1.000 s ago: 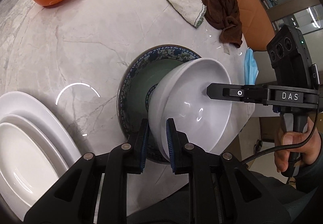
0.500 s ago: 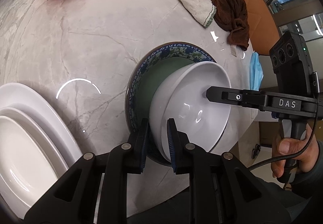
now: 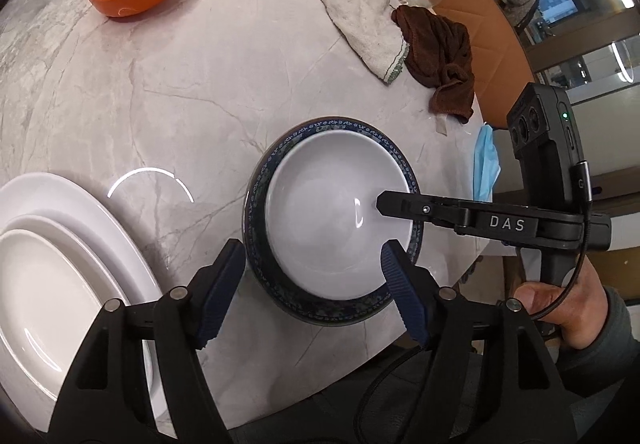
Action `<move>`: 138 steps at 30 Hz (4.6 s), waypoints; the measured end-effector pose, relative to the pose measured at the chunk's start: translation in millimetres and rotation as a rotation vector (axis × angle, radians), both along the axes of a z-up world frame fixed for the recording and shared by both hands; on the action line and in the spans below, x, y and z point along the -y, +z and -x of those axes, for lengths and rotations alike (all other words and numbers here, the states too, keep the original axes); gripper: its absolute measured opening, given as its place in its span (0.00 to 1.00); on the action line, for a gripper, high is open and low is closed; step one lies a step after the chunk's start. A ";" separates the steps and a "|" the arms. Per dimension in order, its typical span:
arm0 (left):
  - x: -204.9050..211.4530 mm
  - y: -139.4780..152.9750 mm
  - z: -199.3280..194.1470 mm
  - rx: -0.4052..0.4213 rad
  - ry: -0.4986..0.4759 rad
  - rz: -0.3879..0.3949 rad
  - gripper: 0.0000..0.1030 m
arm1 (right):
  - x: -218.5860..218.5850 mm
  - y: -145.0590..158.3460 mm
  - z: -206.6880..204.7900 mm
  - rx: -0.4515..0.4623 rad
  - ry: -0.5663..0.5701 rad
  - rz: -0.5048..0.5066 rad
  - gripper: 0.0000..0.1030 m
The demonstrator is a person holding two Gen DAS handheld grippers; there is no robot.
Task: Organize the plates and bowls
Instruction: 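Withdraw both grippers and move them to the orange bowl, then close both grippers on the orange bowl rim, then lift the orange bowl and lower it into the white bowl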
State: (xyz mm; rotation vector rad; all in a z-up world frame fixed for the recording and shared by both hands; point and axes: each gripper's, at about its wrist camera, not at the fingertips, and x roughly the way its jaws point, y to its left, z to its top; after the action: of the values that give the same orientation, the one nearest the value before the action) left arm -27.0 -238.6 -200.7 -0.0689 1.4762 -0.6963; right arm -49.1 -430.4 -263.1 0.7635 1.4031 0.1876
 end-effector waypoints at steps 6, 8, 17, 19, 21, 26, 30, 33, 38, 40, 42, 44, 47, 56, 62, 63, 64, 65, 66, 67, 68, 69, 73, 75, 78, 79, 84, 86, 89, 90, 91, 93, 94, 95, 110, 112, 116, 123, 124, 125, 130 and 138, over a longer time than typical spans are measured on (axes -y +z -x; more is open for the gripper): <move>-14.7 9.4 -1.4 -0.004 0.031 0.020 0.67 | -3.3 0.0 -2.9 0.004 0.026 0.032 0.17; -22.0 16.6 -4.1 0.007 0.046 0.038 0.67 | -4.0 1.1 -2.8 0.004 0.033 0.038 0.17; -64.7 53.2 -37.6 0.105 0.143 0.083 0.96 | 0.8 36.7 -0.1 0.074 0.029 0.014 0.92; -78.0 60.9 -49.4 0.151 0.161 0.049 0.96 | 7.4 50.9 -1.3 0.126 0.022 -0.001 0.96; -94.4 70.3 -64.9 0.200 0.185 0.023 0.96 | 17.0 62.1 -4.3 0.166 0.002 -0.025 0.99; -133.8 87.9 -110.6 0.244 0.246 0.002 1.00 | 45.7 79.9 -24.0 0.265 -0.067 -0.134 1.00; -150.8 95.5 -149.2 0.281 0.261 -0.015 1.00 | 50.8 86.2 -61.2 0.314 -0.078 -0.175 1.00; -154.0 91.1 -181.8 0.276 0.252 -0.021 1.00 | 44.3 87.5 -99.2 0.330 -0.067 -0.178 1.00; -144.0 48.6 -237.6 0.217 0.207 -0.156 1.00 | 20.9 69.9 -164.3 0.295 -0.082 -0.217 0.97; -149.8 24.5 -259.1 0.145 0.249 -0.183 0.98 | 6.0 58.0 -190.1 0.269 -0.062 -0.216 0.92; -153.7 4.0 -274.4 0.102 0.267 -0.182 0.98 | -5.6 42.0 -210.5 0.226 -0.050 -0.238 0.88; -149.7 -7.7 -284.2 0.112 0.249 -0.212 0.98 | -17.8 24.7 -229.1 0.179 -0.047 -0.260 0.80; -142.2 -20.7 -295.3 0.110 0.223 -0.207 0.98 | -33.6 5.6 -249.0 0.142 -0.025 -0.245 0.77; -119.6 -51.4 -311.5 0.104 0.180 -0.177 0.92 | -59.3 -23.6 -274.6 0.102 0.029 -0.247 0.72; -112.0 -62.2 -319.2 0.100 0.178 -0.177 0.59 | -63.4 -35.1 -281.1 0.088 0.040 -0.242 0.60; -111.0 -64.5 -319.4 0.096 0.177 -0.178 0.59 | -64.1 -37.1 -281.7 0.083 0.043 -0.241 0.60; -110.1 -66.3 -319.1 0.091 0.175 -0.172 0.59 | -64.7 -38.8 -282.2 0.080 0.044 -0.240 0.60; -109.6 -67.7 -318.7 0.087 0.176 -0.163 0.59 | -64.7 -40.2 -282.7 0.077 0.046 -0.235 0.60; -109.1 -69.1 -318.5 0.082 0.178 -0.153 0.59 | -65.1 -41.5 -283.2 0.074 0.046 -0.230 0.60; -108.0 -70.9 -318.5 0.077 0.177 -0.143 0.59 | -64.6 -43.0 -283.6 0.072 0.042 -0.231 0.60; -107.1 -71.8 -317.8 0.074 0.178 -0.136 0.56 | -63.2 -44.6 -283.5 0.071 0.036 -0.233 0.60; -105.3 -72.6 -317.7 0.071 0.173 -0.127 0.53 | -62.4 -45.6 -283.6 0.071 0.034 -0.234 0.58; -100.3 -73.8 -317.7 0.068 0.157 -0.103 0.40 | -62.5 -48.9 -284.3 0.065 0.038 -0.234 0.46; -94.8 -74.7 -318.8 0.061 0.152 -0.090 0.30 | -62.5 -50.6 -284.0 0.059 0.036 -0.240 0.37; -92.9 -75.4 -319.2 0.051 0.153 -0.072 0.20 | -63.0 -52.5 -284.6 0.054 0.042 -0.246 0.23; -92.6 -75.8 -319.7 0.049 0.153 -0.070 0.17 | -64.1 -52.1 -285.1 0.056 0.043 -0.251 0.23; -88.6 -80.4 -320.3 0.042 0.149 -0.072 0.15 | -64.6 -50.9 -286.4 0.061 0.033 -0.245 0.22; -87.9 -81.3 -320.1 0.043 0.155 -0.071 0.15 | -64.6 -50.8 -285.8 0.060 0.028 -0.245 0.22; -88.8 -81.9 -320.5 0.037 0.161 -0.071 0.15 | -65.0 -50.5 -285.8 0.056 0.021 -0.250 0.23; -89.3 -81.4 -320.4 0.037 0.163 -0.071 0.15 | -65.1 -49.7 -285.9 0.057 0.020 -0.248 0.23; -88.7 -80.3 -320.4 0.038 0.163 -0.071 0.15 | -65.2 -48.7 -286.0 0.057 0.019 -0.248 0.23; -92.3 -77.0 -320.7 0.039 0.162 -0.069 0.15 | -64.8 -46.5 -285.5 0.060 0.017 -0.248 0.23; -92.1 -74.7 -320.6 0.041 0.163 -0.068 0.15 | -63.7 -44.8 -285.0 0.063 0.016 -0.248 0.23; -92.5 -72.2 -320.6 0.043 0.161 -0.067 0.15 | -62.8 -42.7 -284.5 0.066 0.016 -0.247 0.23; -78.0 0.3 -272.5 0.110 0.120 -0.027 0.15 | -46.5 15.8 -248.8 0.146 0.002 -0.229 0.23; -74.6 11.5 -259.3 0.114 0.108 -0.014 0.15 | -43.0 25.9 -236.0 0.157 0.002 -0.227 0.23; -63.8 33.4 -226.8 0.126 0.072 0.012 0.15 | -33.6 42.8 -205.2 0.174 -0.010 -0.226 0.23; -31.3 67.0 -157.5 0.137 -0.018 0.033 0.15 | -16.9 59.3 -143.2 0.184 -0.044 -0.208 0.23; -26.4 70.8 -146.3 0.135 -0.032 0.032 0.15 | -14.5 60.5 -133.3 0.183 -0.050 -0.205 0.23; -22.0 73.8 -135.6 0.133 -0.045 0.033 0.15 | -11.8 61.7 -123.7 0.183 -0.057 -0.202 0.23; -4.2 80.4 -84.7 0.114 -0.106 0.035 0.15 | -2.1 67.5 -78.7 0.171 -0.083 -0.176 0.23; 9.8 53.3 -18.8 0.055 -0.166 -0.002 0.15 | 0.3 65.3 -23.0 0.137 -0.072 -0.144 0.23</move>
State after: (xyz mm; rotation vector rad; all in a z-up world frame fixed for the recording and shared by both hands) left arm -8.2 -248.4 -147.3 0.0744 1.4406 -0.8248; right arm -26.1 -430.7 -197.8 0.9020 1.2400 0.2818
